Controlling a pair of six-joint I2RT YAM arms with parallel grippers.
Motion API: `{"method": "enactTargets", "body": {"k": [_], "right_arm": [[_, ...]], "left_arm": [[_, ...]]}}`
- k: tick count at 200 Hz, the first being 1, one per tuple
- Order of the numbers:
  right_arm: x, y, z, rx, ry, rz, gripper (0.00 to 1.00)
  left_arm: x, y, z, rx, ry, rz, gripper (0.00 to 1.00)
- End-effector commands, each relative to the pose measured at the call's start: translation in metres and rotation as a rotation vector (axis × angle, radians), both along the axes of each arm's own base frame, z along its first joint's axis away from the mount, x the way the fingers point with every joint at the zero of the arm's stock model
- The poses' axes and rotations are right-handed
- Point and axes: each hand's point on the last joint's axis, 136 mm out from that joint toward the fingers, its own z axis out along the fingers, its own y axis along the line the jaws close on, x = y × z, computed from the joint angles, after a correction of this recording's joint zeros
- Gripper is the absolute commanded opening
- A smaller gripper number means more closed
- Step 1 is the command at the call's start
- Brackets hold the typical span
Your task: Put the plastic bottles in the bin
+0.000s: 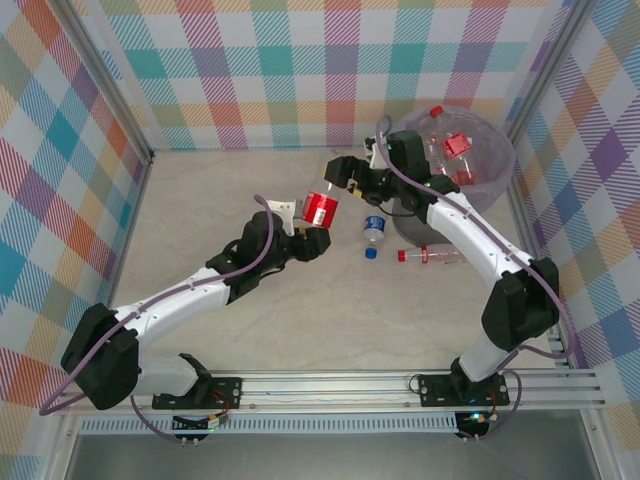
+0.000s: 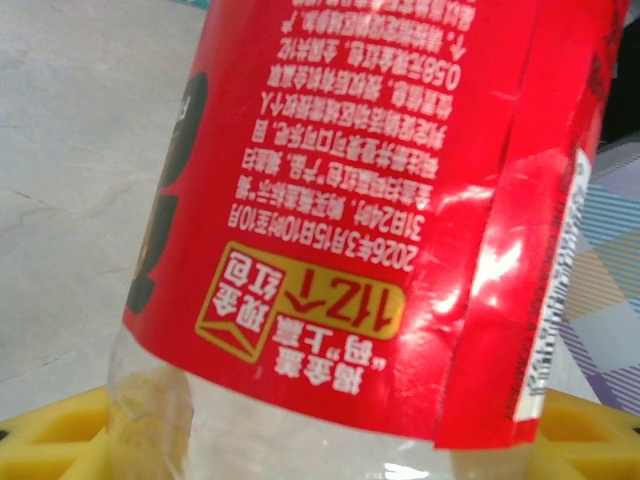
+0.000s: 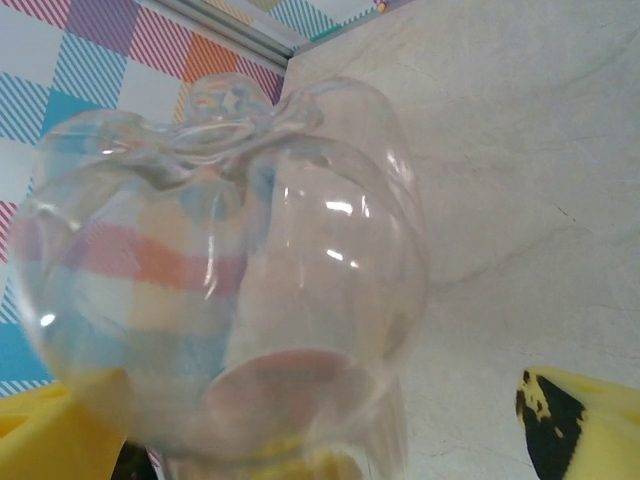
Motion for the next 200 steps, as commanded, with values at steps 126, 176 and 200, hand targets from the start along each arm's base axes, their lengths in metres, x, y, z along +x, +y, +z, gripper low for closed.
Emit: {"method": "enactTargets", "body": {"k": [126,176,200], "right_arm": [[0.023,0.011,0.040,-0.020,-0.144,0.045,0.58],[0.026,-0.009,0.084,-0.128,-0.288,0.001,0.55],[0.029,-0.037,0.133,-0.218,-0.424,-0.069,0.55]], "left_arm": [[-0.001,-0.030,0.016,-0.122,0.002,-0.079,0.75],[-0.007,-0.024,0.042,-0.127,-0.027,-0.084,1.00],[-0.010,-0.013,0.054,-0.101,-0.053,-0.059,1.00]]}}
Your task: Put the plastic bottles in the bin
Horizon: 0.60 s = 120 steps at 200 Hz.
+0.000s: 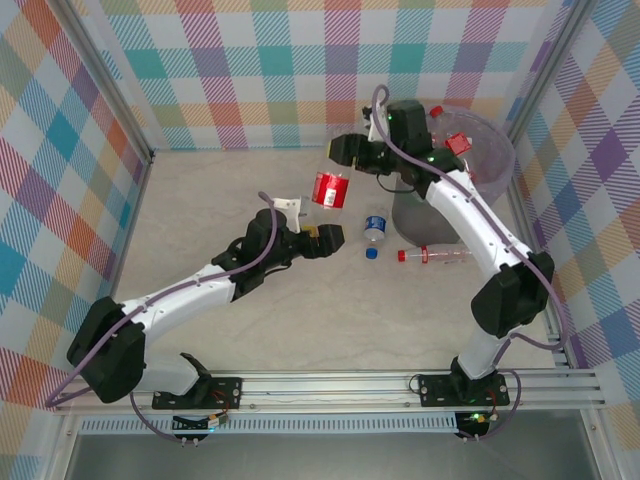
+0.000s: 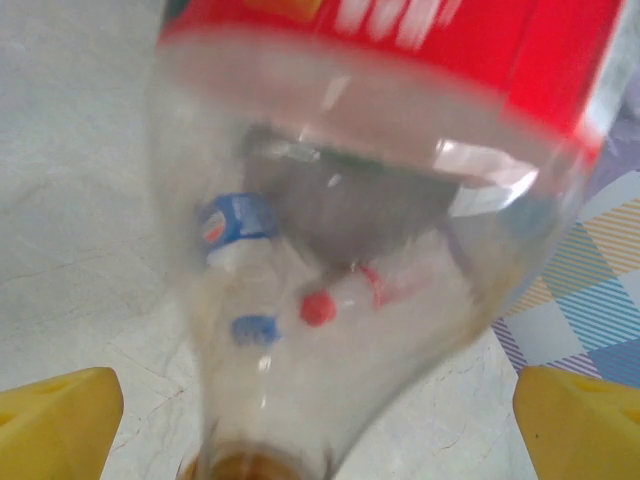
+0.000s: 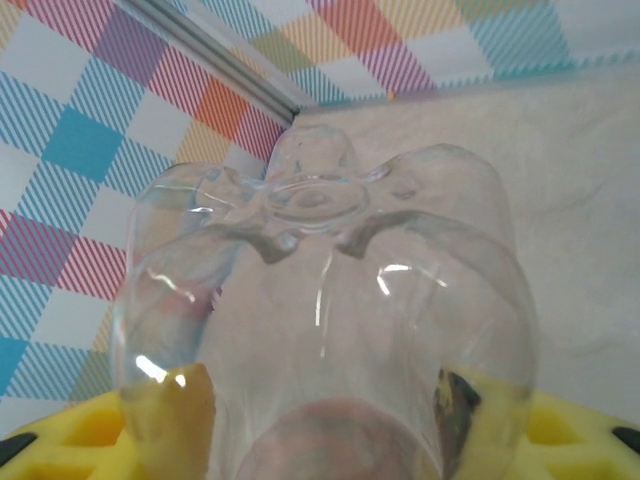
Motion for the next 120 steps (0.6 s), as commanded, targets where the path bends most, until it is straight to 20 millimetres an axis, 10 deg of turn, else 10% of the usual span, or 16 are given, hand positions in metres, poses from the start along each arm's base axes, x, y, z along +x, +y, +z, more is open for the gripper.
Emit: {"method": "enactTargets", "body": {"k": [1,54,120], "right_arm": [[0.000,-0.032,0.060,-0.094,-0.195,-0.066,0.55],[0.000,-0.160,0.169,-0.270,-0.483,-0.431,0.52],[0.027,-0.284,0.172,-0.731,-0.595,-0.830,0.51]], "left_arm": [[-0.006,0.006,0.039,-0.009,-0.077,0.003,1.00],[0.001,0.011,0.008,0.088,-0.003,0.043,1.00],[0.020,0.001,-0.034,0.222,0.133,0.071,1.00]]}}
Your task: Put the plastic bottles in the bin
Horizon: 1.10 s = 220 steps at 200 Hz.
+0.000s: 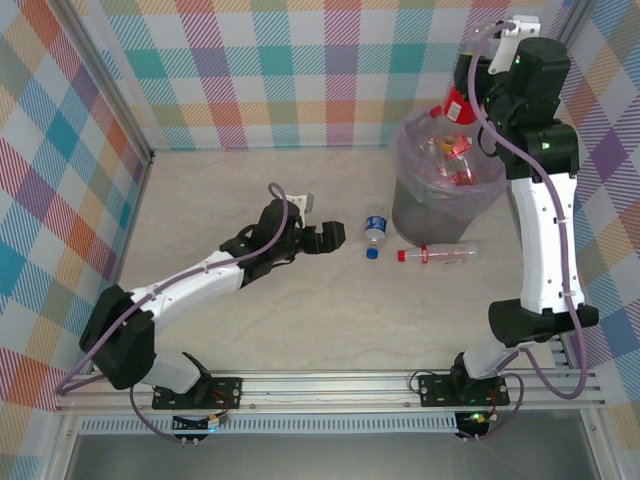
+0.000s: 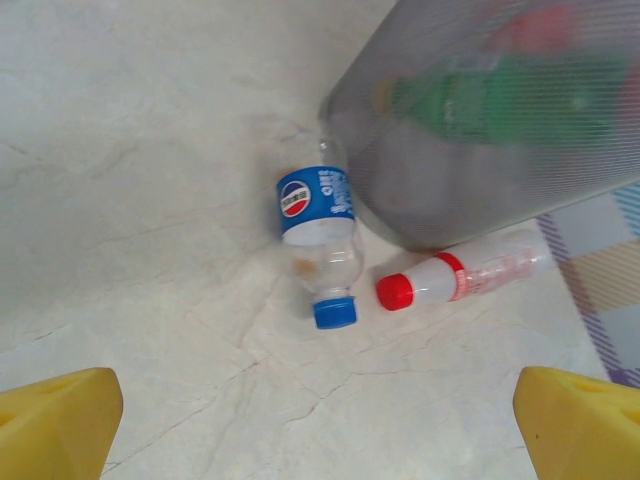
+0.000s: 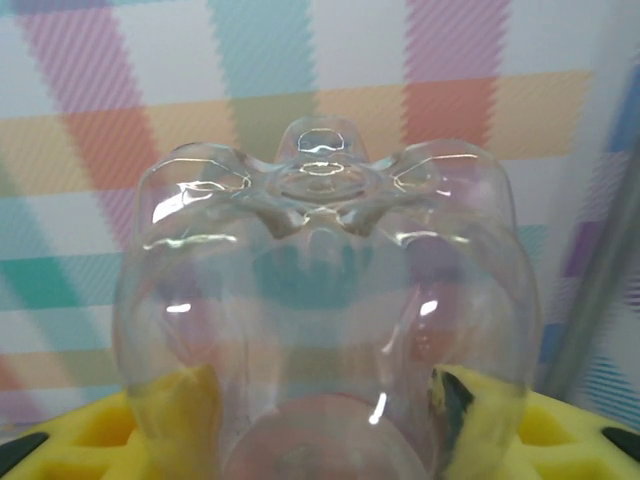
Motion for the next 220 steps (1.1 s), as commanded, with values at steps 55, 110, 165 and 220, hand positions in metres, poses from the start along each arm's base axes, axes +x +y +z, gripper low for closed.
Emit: {"method": "enactTargets", "body": {"k": [55,110,165,220], "right_arm": [[0.049,-0.052,-0.083,-0.146,0.185,-0.185,0.50],[0.062,-0.051,-0.153,-0.126,0.356,-0.175,0.52],[0.073,-0.027,-0.226,0.032,0.569,-0.085,0.53],[0.060,-0.018,-0.252,0.193,0.644,-0.085,0.63]], "left_arm": [[0.004,-0.008,-0.027,0.117,0.096,-0.015,1.00],[0.004,-0.016,-0.054,0.285,0.216,-0.059,1.00],[0.021,-0.062,-0.064,0.270,0.189,-0.102,1.00],[0.030,-0.094,-0.094,0.303,0.215,-0.133,1.00]]}}
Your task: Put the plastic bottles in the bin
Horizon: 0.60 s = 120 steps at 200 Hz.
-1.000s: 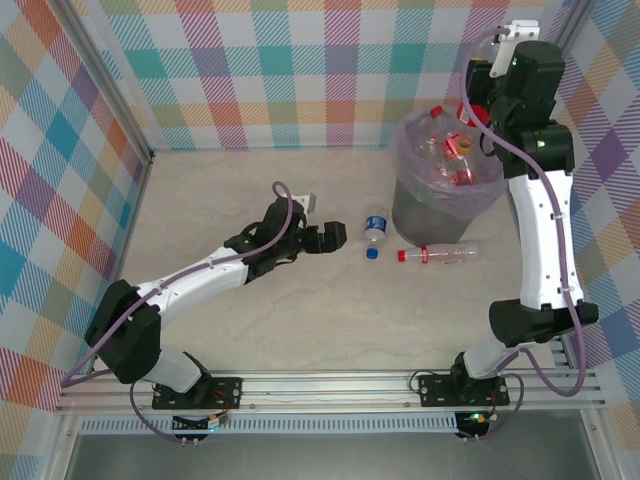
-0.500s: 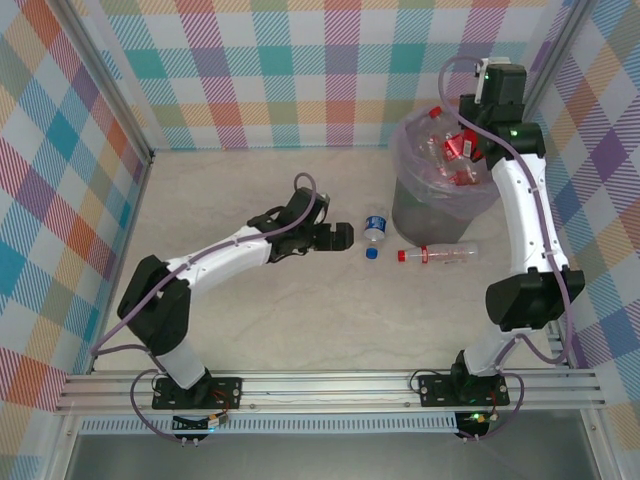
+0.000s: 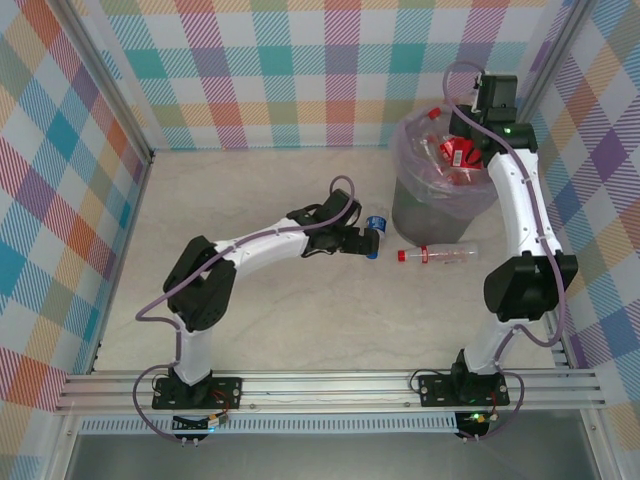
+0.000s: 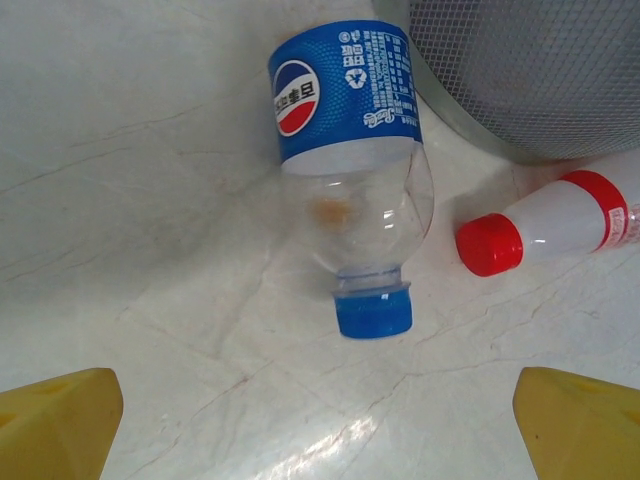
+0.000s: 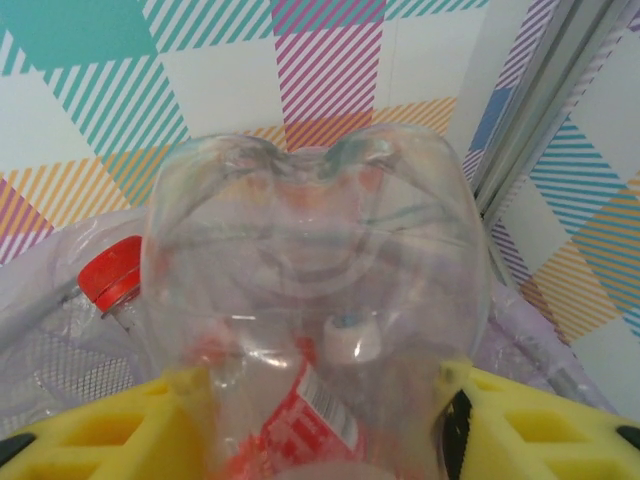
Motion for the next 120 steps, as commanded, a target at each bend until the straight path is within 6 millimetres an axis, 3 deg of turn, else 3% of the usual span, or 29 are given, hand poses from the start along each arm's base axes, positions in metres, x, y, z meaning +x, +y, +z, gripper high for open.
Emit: {"method": "enactTargets", "body": {"k": [1,19,49,81,120], "right_arm": [[-0.016,0.025,-0.059,0.156,0.204,0.031,0.63],[-0.018,0.024,-0.042,0.149,0.192,0.036,0.74],[-0.033,0.020,0.005,0.132,0.134,0.044,0.87],[-0.059,0.014,0.045,0.112,0.058,0.042,0.90],[-0.088,0.018,0.068,0.131,0.016,0.076,0.89]], "left_arm": [[0.003,-0.013,-0.006,0.023,-0.005,-0.023,1.00],[0.007,-0.018,-0.012,0.022,-0.009,-0.017,1.00],[0.013,-0.023,-0.025,0.028,-0.004,-0.004,1.00],[0.019,-0.024,-0.040,0.051,0.000,0.017,1.00],[0.024,-0.024,-0.060,0.081,0.009,0.040,0.93]]}}
